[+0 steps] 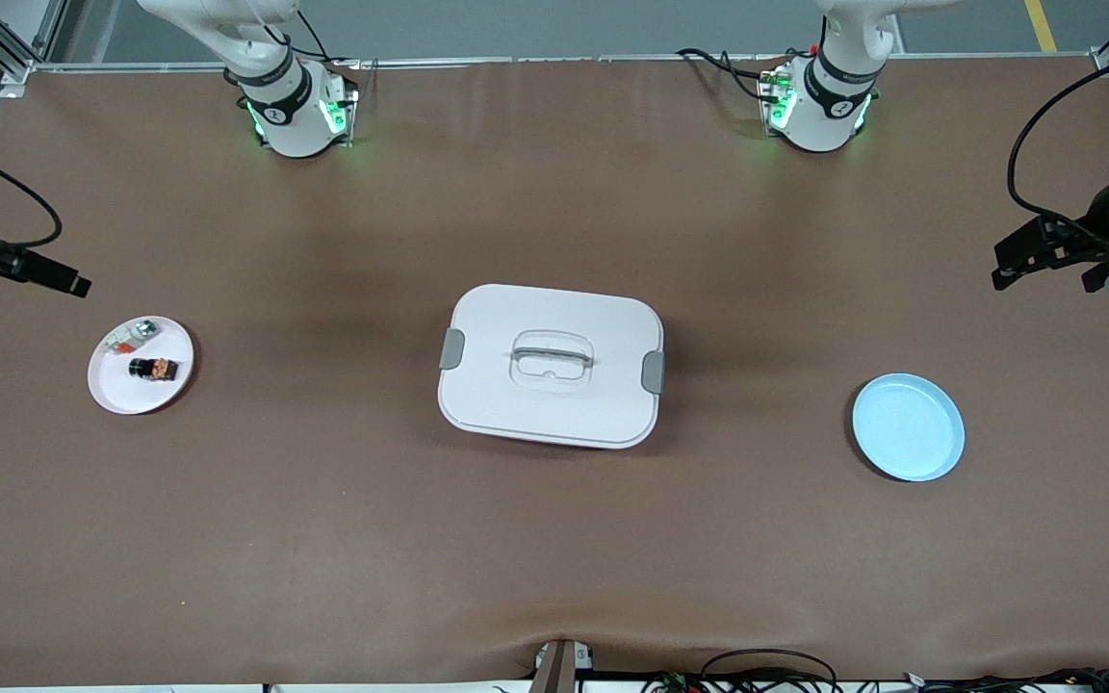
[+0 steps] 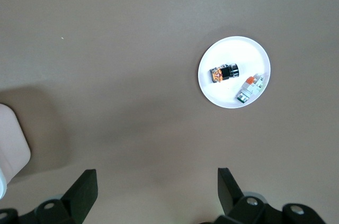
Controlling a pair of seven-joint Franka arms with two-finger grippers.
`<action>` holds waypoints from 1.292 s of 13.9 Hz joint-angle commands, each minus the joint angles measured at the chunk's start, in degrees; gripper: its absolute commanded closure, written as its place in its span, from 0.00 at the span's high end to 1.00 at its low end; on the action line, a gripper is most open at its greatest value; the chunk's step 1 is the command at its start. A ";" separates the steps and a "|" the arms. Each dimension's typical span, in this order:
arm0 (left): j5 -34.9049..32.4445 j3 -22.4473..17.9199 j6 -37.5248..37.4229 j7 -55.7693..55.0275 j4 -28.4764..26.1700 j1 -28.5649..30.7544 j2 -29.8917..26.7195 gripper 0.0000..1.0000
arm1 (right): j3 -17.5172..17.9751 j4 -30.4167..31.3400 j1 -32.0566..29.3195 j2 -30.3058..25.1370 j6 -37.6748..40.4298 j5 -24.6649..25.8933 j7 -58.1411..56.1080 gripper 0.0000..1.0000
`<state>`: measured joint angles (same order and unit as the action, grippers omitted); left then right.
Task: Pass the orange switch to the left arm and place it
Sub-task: 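Lower the right gripper onto the black-orange switch on the white plate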
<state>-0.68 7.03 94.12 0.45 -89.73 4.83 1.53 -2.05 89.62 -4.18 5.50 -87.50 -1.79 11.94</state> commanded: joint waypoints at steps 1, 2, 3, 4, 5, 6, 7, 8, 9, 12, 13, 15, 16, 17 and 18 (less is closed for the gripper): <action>-0.11 0.09 -1.04 0.69 1.23 0.27 0.49 1.00 | 0.47 -2.52 -2.05 2.23 0.23 0.82 -0.25 1.00; -0.11 0.09 -1.04 0.78 1.23 0.27 0.40 1.00 | 0.56 -2.25 -3.19 3.37 -0.73 0.65 -0.86 1.00; -0.11 0.09 -1.04 0.69 1.23 0.18 0.40 1.00 | 0.56 -1.82 -4.42 3.81 -1.44 0.04 -6.18 1.00; -0.11 0.18 -1.04 0.69 1.23 -0.17 0.40 1.00 | 0.56 -1.73 -4.78 3.91 -2.49 0.73 -10.58 1.00; -0.11 0.18 -1.04 0.52 1.23 -0.35 0.40 1.00 | 0.56 -0.68 -4.87 4.52 -3.72 0.73 -11.58 1.00; -0.11 0.18 -1.04 0.43 1.23 -0.35 0.40 1.00 | 0.56 2.03 -5.40 4.44 -5.30 0.73 -11.51 1.00; -0.11 0.18 -1.04 0.52 1.23 -0.35 0.40 1.00 | 0.56 4.66 -6.01 4.17 -7.83 0.73 -11.94 1.00; -0.11 0.18 -1.04 0.52 1.31 -0.17 0.40 1.00 | 0.56 7.04 -6.54 3.91 -9.95 0.73 -12.21 1.00; -0.11 0.18 -1.04 0.60 1.31 -0.17 0.40 1.00 | 0.56 8.98 -7.59 3.91 -12.06 0.73 -12.38 1.00; -0.11 0.09 -1.04 0.61 1.23 -0.09 0.40 1.00 | 0.47 16.97 -8.56 3.12 -21.89 0.82 -16.94 1.00; -0.11 0.18 -1.04 0.61 1.31 -0.09 0.40 1.00 | 0.47 19.08 -9.26 3.12 -24.45 0.91 -18.26 1.00; -0.11 0.09 -1.04 0.52 1.23 -0.17 0.40 1.00 | 0.47 23.65 -11.46 3.29 -30.24 1.00 -20.46 1.00; -0.11 0.18 -1.04 0.52 1.23 -0.09 0.40 1.00 | 0.47 25.94 -11.73 3.29 -33.23 1.00 -20.56 1.00; -0.11 0.18 -1.04 0.60 1.23 0.09 0.40 1.00 | 0.47 27.79 -11.82 3.55 -36.39 1.69 -20.73 1.00; -0.11 0.09 -1.04 0.61 1.23 0.09 0.40 1.00 | 0.47 29.11 -11.91 4.16 -39.12 3.01 -20.73 1.00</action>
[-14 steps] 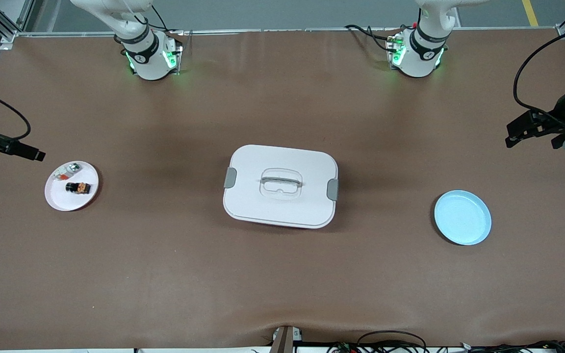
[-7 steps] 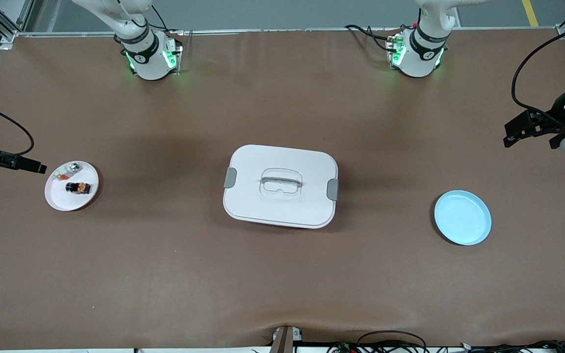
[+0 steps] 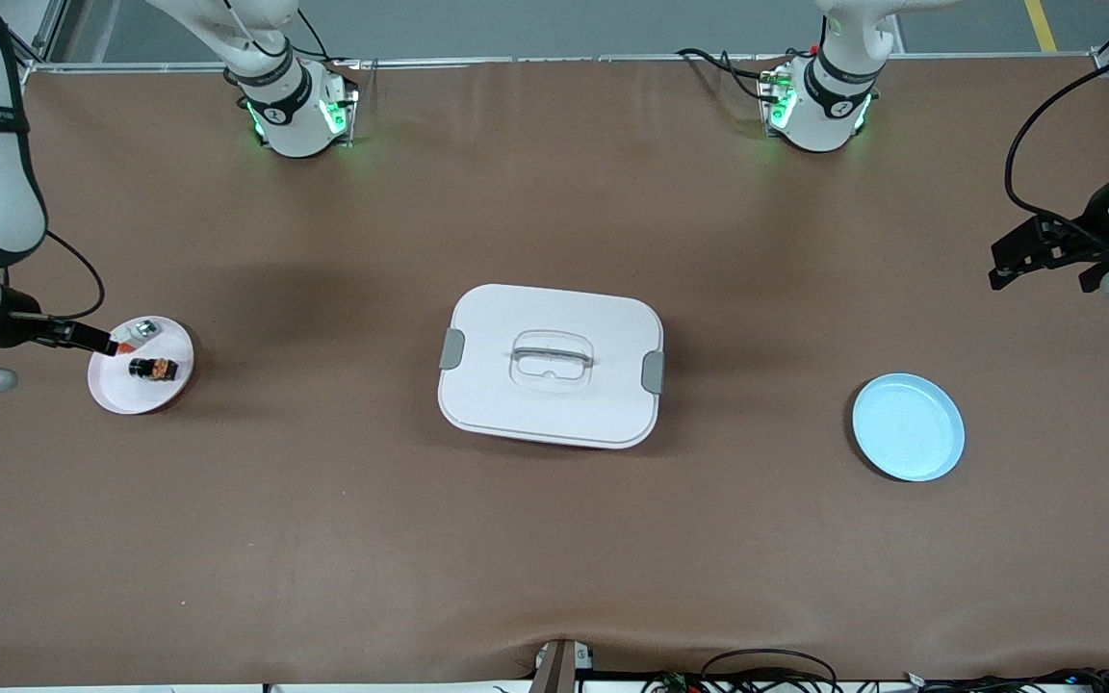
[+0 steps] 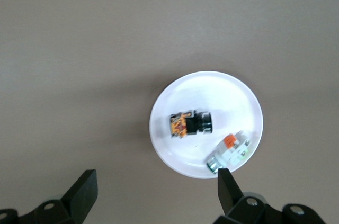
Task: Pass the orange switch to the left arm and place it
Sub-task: 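Lower the right gripper onto the black-orange switch on the white plate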
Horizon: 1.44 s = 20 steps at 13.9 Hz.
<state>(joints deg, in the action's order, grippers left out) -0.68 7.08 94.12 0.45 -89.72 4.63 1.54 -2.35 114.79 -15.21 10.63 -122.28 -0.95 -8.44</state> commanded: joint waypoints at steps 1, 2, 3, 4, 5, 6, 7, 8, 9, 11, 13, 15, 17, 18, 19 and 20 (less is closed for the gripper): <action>-0.11 0.13 -1.04 0.52 1.22 0.29 0.40 1.00 | 0.77 4.73 -0.96 0.43 -6.80 2.96 -0.34 1.00; -0.03 0.04 -1.04 0.52 1.22 0.29 0.40 1.00 | 0.77 5.78 -0.96 1.57 -9.70 3.93 -0.34 1.00; -0.03 0.13 -1.04 0.60 1.22 0.29 0.40 1.00 | 0.77 6.57 -0.96 2.72 -12.16 5.16 -0.43 1.00; -0.03 0.04 -1.04 0.52 1.22 0.38 0.40 1.00 | 0.77 6.76 -1.05 4.12 -13.41 5.95 -0.35 1.00; -0.03 0.13 -1.04 0.52 1.22 0.38 0.40 1.00 | 0.77 6.67 -1.22 5.35 -14.46 6.31 -0.43 1.00; -0.03 0.13 -1.04 0.52 1.22 0.38 0.40 1.00 | 0.77 6.84 -1.31 6.67 -16.04 6.40 -0.43 1.00; -0.03 0.04 -1.04 0.52 1.22 0.38 0.40 1.00 | 0.77 6.93 -1.57 8.25 -17.71 6.40 -0.43 1.00; -0.03 0.13 -1.04 0.52 1.22 0.38 0.40 1.00 | 0.77 7.02 -2.01 9.83 -19.99 6.40 -0.43 1.00; -0.03 0.13 -1.04 0.52 1.22 0.38 0.40 1.00 | 0.77 7.54 -2.45 11.15 -22.01 6.40 -0.95 1.00; -0.03 0.13 -1.04 0.52 1.22 0.38 0.40 1.00 | 0.77 7.55 -2.72 13.09 -24.05 6.40 -1.84 1.00; -0.03 0.13 -1.04 0.52 1.22 0.38 0.40 1.00 | 0.77 7.55 -2.72 14.76 -25.72 6.40 -1.84 1.00; -0.03 0.04 -1.04 0.52 1.22 0.47 0.40 1.00 | 0.77 7.55 -3.07 15.91 -26.60 6.31 -1.66 1.00; -0.03 0.04 -1.04 0.52 1.22 0.47 0.40 1.00 | 0.86 7.55 -3.24 16.35 -26.69 6.31 -1.58 1.00; -0.03 0.13 -1.04 0.52 1.22 0.38 0.40 1.00 | 0.86 7.46 -3.42 16.44 -26.60 6.31 -1.57 1.00; -0.03 0.13 -1.04 0.52 1.22 0.38 0.40 1.00 | 0.86 7.46 -3.51 16.44 -26.34 6.31 -1.66 1.00; -0.03 0.13 -1.04 0.52 1.22 0.38 0.40 1.00 | 0.86 7.46 -3.68 16.44 -25.91 6.31 -1.66 1.00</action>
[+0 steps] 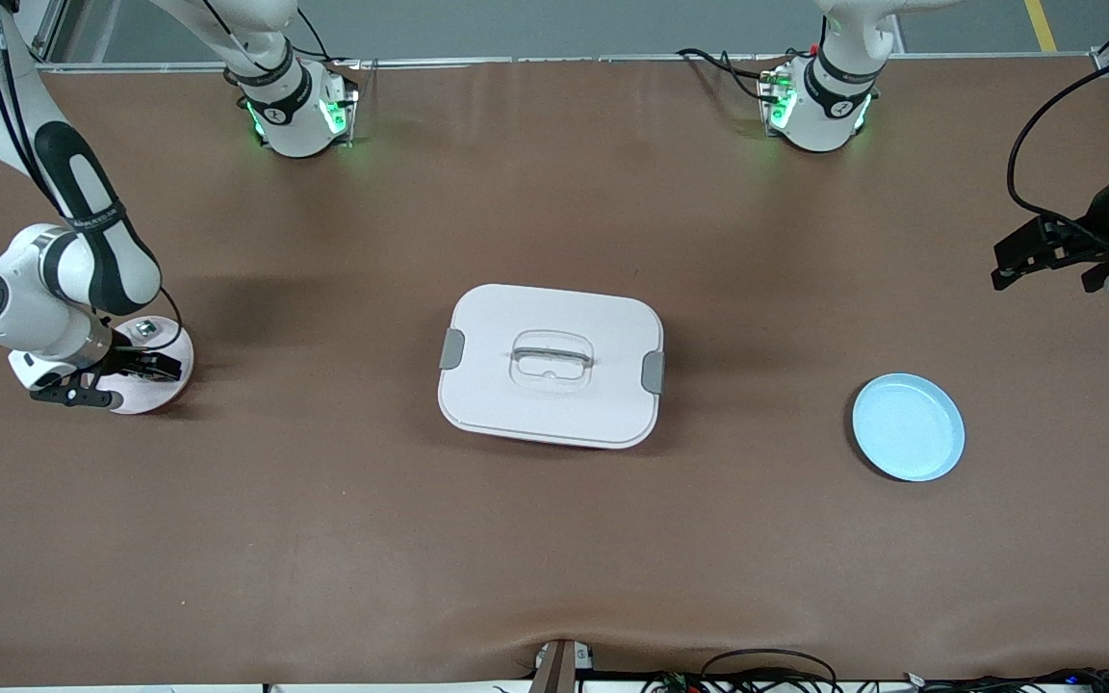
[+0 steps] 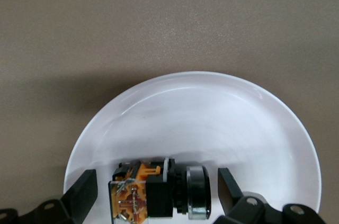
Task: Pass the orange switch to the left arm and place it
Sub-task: 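Lower the right gripper onto the black-orange switch on the white plate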
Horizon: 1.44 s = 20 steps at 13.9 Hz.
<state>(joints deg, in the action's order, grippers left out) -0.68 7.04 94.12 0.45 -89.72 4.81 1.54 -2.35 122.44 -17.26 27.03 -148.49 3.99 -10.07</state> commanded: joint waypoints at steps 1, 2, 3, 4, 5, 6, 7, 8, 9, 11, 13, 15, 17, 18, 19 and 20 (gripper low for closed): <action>-0.03 0.16 -1.04 0.52 1.22 0.20 0.39 1.00 | 0.86 -0.18 -1.64 0.04 0.40 1.37 -0.13 1.00; -0.03 0.16 -1.04 0.52 1.22 0.20 0.39 1.00 | 0.86 -0.18 -1.73 0.04 0.48 1.37 -0.48 1.00; -0.03 0.16 -1.04 0.52 1.22 0.29 0.39 1.00 | 0.86 -0.18 -1.73 -0.04 0.49 1.37 -0.91 0.90; -0.03 0.16 -1.04 0.52 1.22 0.29 0.39 1.00 | 0.86 -0.27 -1.81 -0.04 0.57 1.37 -1.44 0.61; -0.03 0.16 -1.04 0.52 1.22 0.20 0.39 1.00 | 0.86 -0.35 -1.99 -0.04 0.66 1.37 -1.62 0.44; -0.03 0.08 -1.04 0.52 1.22 0.29 0.39 1.00 | 0.86 -0.36 -2.25 -0.13 1.36 1.37 -1.71 0.08; -0.03 0.16 -1.04 0.52 1.22 0.29 0.39 1.00 | 0.94 -0.44 -3.04 -0.22 2.41 1.37 -1.88 0.00; -0.03 0.08 -1.04 0.60 1.22 0.29 0.39 1.00 | 1.03 -0.88 -3.04 -0.31 3.20 1.28 -2.41 0.00; -0.03 0.16 -1.04 0.61 1.22 0.29 0.39 1.00 | 1.03 -1.49 -3.13 -0.39 3.99 1.20 -2.41 0.00; -0.03 0.16 -1.04 0.61 1.30 0.12 0.31 1.00 | 1.21 -3.24 -3.05 -1.09 8.72 0.93 -2.41 0.00; 1.89 0.16 -0.96 0.52 2.35 0.11 0.22 1.00 | 1.30 -7.71 -2.70 -2.32 16.27 0.67 -2.33 0.00; 5.93 0.16 -0.96 0.43 3.15 0.20 0.22 1.00 | 1.47 -14.03 -2.52 -2.50 25.23 -0.03 -2.06 0.00; 9.27 0.16 -0.96 0.34 3.50 0.03 -0.04 1.00 | 1.38 -20.10 -1.29 -2.50 33.93 -2.83 -1.28 0.00; 11.12 0.25 -0.96 0.34 3.85 -0.15 -0.04 1.00 | 1.38 -22.39 -0.59 -2.50 37.10 -4.07 0.21 0.00; 13.40 0.43 -1.04 0.34 4.03 -0.32 -0.22 1.00 | 1.47 -23.63 0.46 -2.59 38.79 -4.17 2.92 0.00; 16.38 1.30 -1.04 0.08 4.03 -0.32 -0.22 1.00 | 1.47 -24.08 1.95 -3.11 39.68 -4.25 6.25 0.00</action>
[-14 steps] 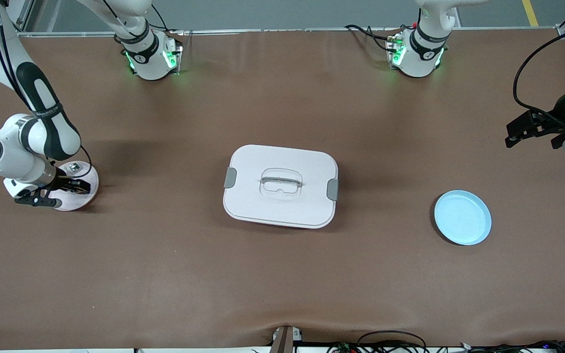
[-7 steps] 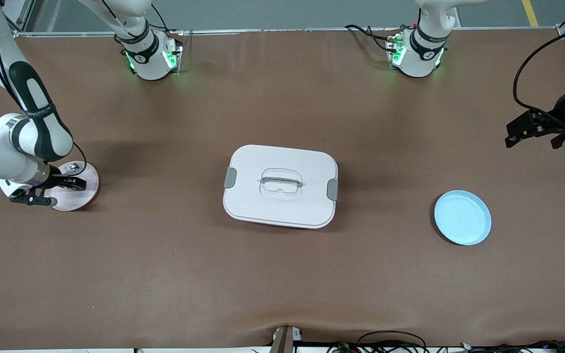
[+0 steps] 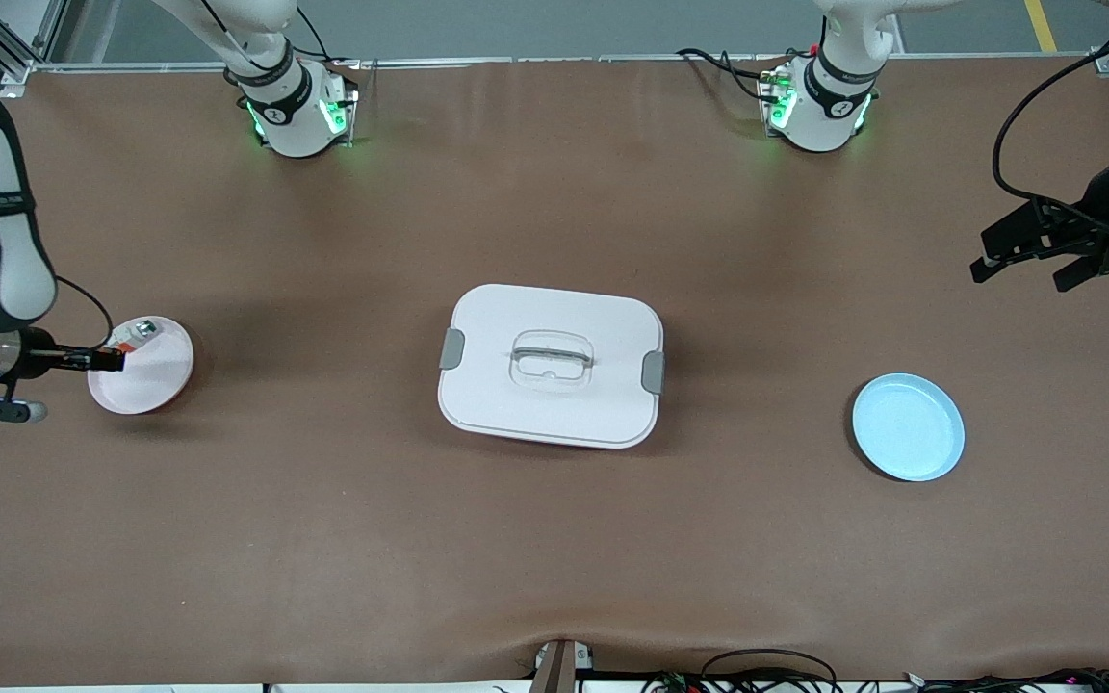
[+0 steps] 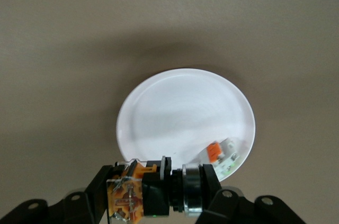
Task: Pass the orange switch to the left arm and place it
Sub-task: 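Lift the switch with the right gripper while the left gripper approaches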
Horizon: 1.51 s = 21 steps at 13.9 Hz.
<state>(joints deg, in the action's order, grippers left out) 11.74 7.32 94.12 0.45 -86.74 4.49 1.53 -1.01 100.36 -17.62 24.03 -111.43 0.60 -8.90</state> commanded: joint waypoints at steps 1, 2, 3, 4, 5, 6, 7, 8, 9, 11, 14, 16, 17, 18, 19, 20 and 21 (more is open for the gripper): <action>6.60 2.07 -1.04 -0.09 1.05 -0.01 -0.12 1.00 | 0.13 -2.19 4.07 -1.08 3.23 -0.78 8.95 0.00; 8.02 2.34 -1.04 -0.97 0.96 -0.18 0.05 1.00 | 0.13 -2.45 5.48 -1.44 4.11 -0.78 12.30 0.00; 9.08 3.30 -0.96 -2.54 0.96 -0.27 0.40 1.00 | 0.13 -3.41 6.62 -1.97 6.29 -1.39 15.46 0.00; 10.83 4.27 -0.78 -3.86 0.96 -0.44 0.67 1.00 | 0.13 -4.81 7.76 -2.06 8.84 -3.14 18.10 0.00; 13.11 4.45 -0.17 -4.05 0.96 -0.45 1.89 1.00 | 0.13 -5.96 8.99 -2.49 11.38 -5.85 20.65 0.00; 16.00 4.45 -0.17 -4.31 1.05 -0.45 3.29 1.00 | 0.13 -7.10 10.22 -3.28 13.50 -7.18 23.90 0.00; 18.55 4.45 0.18 -4.40 1.05 -0.71 4.61 1.00 | 0.22 -8.33 11.80 -3.72 15.52 -8.07 27.58 0.00; 20.67 4.45 1.49 -4.40 1.05 -1.67 5.41 1.00 | 0.13 -9.65 13.82 -3.90 17.28 -9.64 32.32 0.00; 22.43 4.45 3.59 -4.40 1.05 -3.07 5.77 1.00 | 0.13 -10.71 15.58 -4.34 18.69 -11.75 36.72 0.00; 24.11 4.45 7.64 -6.06 1.05 -6.49 7.60 1.00 | 0.22 -12.20 18.92 -4.96 20.37 -15.18 44.90 0.00; 27.71 4.45 13.87 -9.23 1.14 -10.89 10.33 1.00 | 0.22 -14.05 23.41 -5.49 20.46 -18.96 54.13 0.00; 29.20 4.45 19.23 -9.59 1.05 -13.00 10.95 1.00 | 0.13 -15.71 26.92 -5.23 19.76 -20.55 60.29 0.00; 31.56 4.45 21.52 -9.94 1.05 -14.67 11.65 1.00 | 0.13 -16.94 28.41 -4.96 19.33 -20.64 63.01 0.00; 33.94 4.45 23.89 -10.11 1.05 -16.08 12.61 1.00 | 0.13 -17.30 29.47 -4.87 18.19 -21.43 65.57 0.00; 36.13 4.45 26.00 -10.12 1.05 -17.13 13.41 1.00 | 0.13 -17.31 30.35 -4.70 16.18 -22.57 67.68 0.00; 37.29 4.45 28.46 -10.12 1.05 -18.28 14.11 1.00 | 0.13 -17.31 31.41 -4.43 14.50 -23.88 70.22 0.00; 37.56 4.45 31.36 -10.29 1.05 -19.94 14.64 1.00 | 0.04 -17.31 32.46 -4.08 13.18 -24.77 72.95 0.00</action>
<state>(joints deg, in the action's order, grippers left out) 47.45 11.93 121.64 -9.06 -86.77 -13.25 14.60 -0.20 84.35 13.17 18.85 -96.78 -21.72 59.59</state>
